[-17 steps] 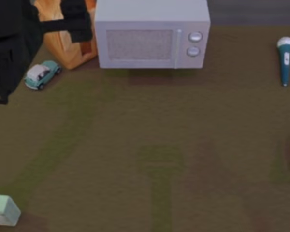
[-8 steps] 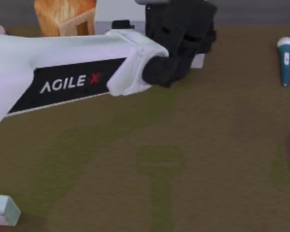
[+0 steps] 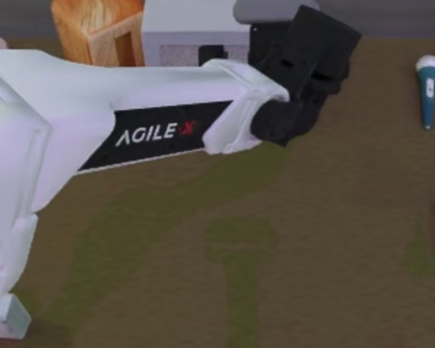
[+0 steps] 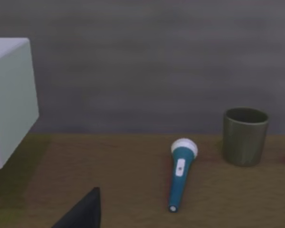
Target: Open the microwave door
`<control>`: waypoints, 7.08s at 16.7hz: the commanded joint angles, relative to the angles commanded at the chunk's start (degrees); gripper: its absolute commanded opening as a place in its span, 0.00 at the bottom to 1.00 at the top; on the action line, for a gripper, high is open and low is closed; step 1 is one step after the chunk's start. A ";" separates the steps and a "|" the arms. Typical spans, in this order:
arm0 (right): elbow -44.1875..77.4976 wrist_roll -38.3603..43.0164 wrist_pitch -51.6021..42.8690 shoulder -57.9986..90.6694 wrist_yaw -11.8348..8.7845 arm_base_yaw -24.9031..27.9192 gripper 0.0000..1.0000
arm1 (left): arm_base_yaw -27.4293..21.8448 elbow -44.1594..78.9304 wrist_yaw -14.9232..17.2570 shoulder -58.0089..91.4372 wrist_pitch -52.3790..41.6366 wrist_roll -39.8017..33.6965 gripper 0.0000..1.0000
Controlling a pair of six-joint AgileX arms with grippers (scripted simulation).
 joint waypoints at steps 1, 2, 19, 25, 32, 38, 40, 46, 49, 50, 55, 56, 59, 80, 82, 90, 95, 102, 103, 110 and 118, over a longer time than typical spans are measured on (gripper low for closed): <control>0.00 0.00 0.00 0.00 0.00 0.00 1.00 | 0.25 -0.26 0.13 -0.13 0.00 0.06 1.00; 0.00 0.00 0.00 0.00 0.00 0.00 1.00 | 0.31 -0.07 0.19 0.05 0.05 0.11 1.00; 0.00 0.00 0.00 0.00 0.00 0.00 1.00 | 6.06 13.59 5.26 13.36 2.58 4.41 0.70; 0.00 0.00 0.00 0.00 0.00 0.00 1.00 | 6.06 13.59 5.26 13.36 2.58 4.41 0.25; 0.00 0.00 0.00 0.00 0.00 0.00 1.00 | 6.06 13.59 5.26 13.36 2.58 4.41 0.00; 0.00 0.00 0.00 0.00 0.00 0.00 1.00 | 2.63 11.14 5.32 11.86 2.77 4.29 0.00; 0.00 0.00 0.00 0.00 0.00 0.00 1.00 | 3.11 9.35 4.71 10.78 3.46 3.88 0.00; 0.00 0.00 0.00 0.00 0.00 0.00 1.00 | 3.96 5.91 3.43 8.83 4.85 2.97 0.00; 0.00 0.00 0.00 0.00 0.00 0.00 1.00 | 3.96 5.91 3.43 8.83 4.85 2.97 0.00; 0.00 0.00 0.00 0.00 0.00 0.00 1.00 | 3.96 5.91 3.43 8.83 4.85 2.97 0.00; 0.00 0.00 0.00 0.00 0.00 0.00 1.00 | 3.96 5.91 3.43 8.83 4.85 2.97 0.00; 0.00 0.00 0.00 0.00 0.00 0.00 1.00 | 3.96 5.91 3.43 8.83 4.85 2.97 0.00; 0.00 0.00 0.00 0.00 0.00 0.00 1.00 | 3.96 5.91 3.43 8.83 4.85 2.97 0.00; 0.00 0.00 0.00 0.00 0.00 0.00 1.00 | 4.89 36.46 11.62 22.12 -26.65 -2.99 0.00; 0.00 0.00 0.00 0.00 0.00 0.00 1.00 | 5.52 45.76 14.25 25.55 -37.32 -4.63 0.00; 0.00 0.00 0.00 0.00 0.00 0.00 1.00 | 8.01 73.55 23.43 34.72 -68.47 -9.62 0.00; 0.00 0.00 0.00 0.00 0.00 0.00 1.00 | 8.29 75.78 24.34 35.41 -70.74 -10.06 0.00; 0.00 0.00 0.00 0.00 0.00 0.00 1.00 | 8.29 75.78 24.34 35.41 -70.74 -10.06 0.00; 0.00 0.00 0.00 0.00 0.00 0.00 1.00 | 8.29 75.78 24.34 35.41 -70.74 -10.06 0.00; 0.00 0.00 0.00 0.00 0.00 0.00 1.00 | 8.29 75.78 24.34 35.41 -70.74 -10.06 0.00; 0.00 0.00 0.00 0.00 0.00 0.00 1.00 | 7.74 75.71 24.56 36.06 -70.68 -10.25 0.00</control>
